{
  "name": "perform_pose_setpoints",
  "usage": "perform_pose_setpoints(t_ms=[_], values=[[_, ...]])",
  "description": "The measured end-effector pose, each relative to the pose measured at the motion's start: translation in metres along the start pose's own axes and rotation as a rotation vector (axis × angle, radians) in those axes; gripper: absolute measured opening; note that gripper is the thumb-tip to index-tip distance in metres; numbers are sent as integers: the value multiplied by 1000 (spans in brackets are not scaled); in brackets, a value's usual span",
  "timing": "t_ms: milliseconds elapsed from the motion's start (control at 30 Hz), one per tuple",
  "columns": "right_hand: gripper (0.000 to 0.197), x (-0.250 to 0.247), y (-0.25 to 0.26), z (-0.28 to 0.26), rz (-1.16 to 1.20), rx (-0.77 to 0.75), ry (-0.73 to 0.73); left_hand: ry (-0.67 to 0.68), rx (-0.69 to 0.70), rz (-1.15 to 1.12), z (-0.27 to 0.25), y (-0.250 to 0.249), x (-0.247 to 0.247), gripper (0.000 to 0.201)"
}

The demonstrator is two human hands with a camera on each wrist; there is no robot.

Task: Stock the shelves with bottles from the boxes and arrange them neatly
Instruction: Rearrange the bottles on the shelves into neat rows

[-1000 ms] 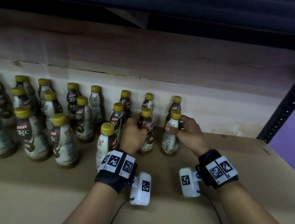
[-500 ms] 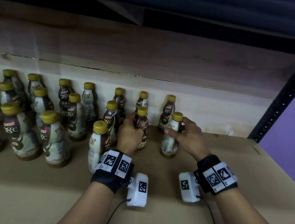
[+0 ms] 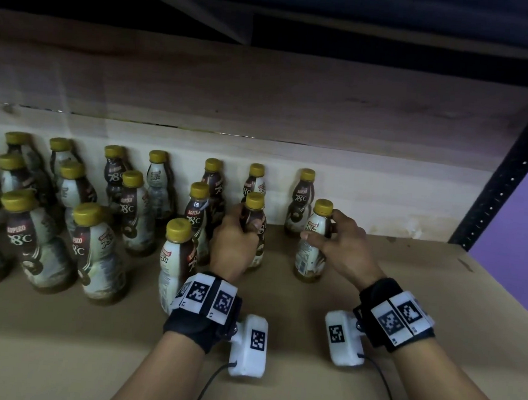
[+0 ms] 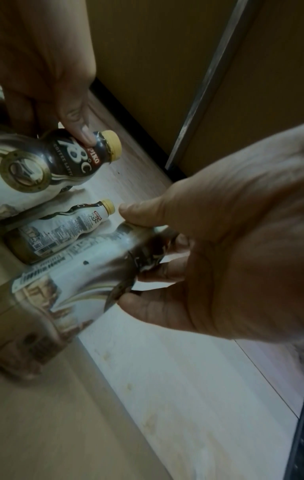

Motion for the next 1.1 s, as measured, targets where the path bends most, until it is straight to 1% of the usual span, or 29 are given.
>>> perform_pose_setpoints(t_ms=[200, 467, 667, 733, 800, 867, 933, 1000, 1100], values=[[43, 2, -2, 3, 28, 9, -4, 10, 8, 4, -1, -2, -1, 32], [43, 8, 3, 10, -2, 0, -10, -11, 33, 59, -4, -7, -4, 31], [46, 9, 4, 13, -12, 18, -9, 32, 46, 51, -5, -7, -5, 31], [49, 9, 4, 13, -18, 20, -12, 57, 45, 29, -6, -6, -5, 34], [52, 9, 2, 13, -41, 38, 10, 100, 19, 29, -6, -3, -3, 44], [55, 13, -2, 15, -87, 73, 65, 147, -48, 42, -6, 3, 0, 50], [55, 14, -5, 17, -115, 102, 97, 165, -129, 11, -5, 7, 2, 48], [53, 13, -6, 20, -131, 110, 96, 157, -188, -43, -4, 9, 3, 48], [50, 13, -5, 25, -143, 120, 87, 130, -187, -42, -1, 10, 4, 44]])
Point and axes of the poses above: each hand's wrist, its own z-axis towards the middle knuckle, its own x-axis out of the palm, y = z × x, the point moved 4 cm from there along z, towards the middle knuckle, and after that the axes turned 9 degrees about z, right-handed, at the moved point
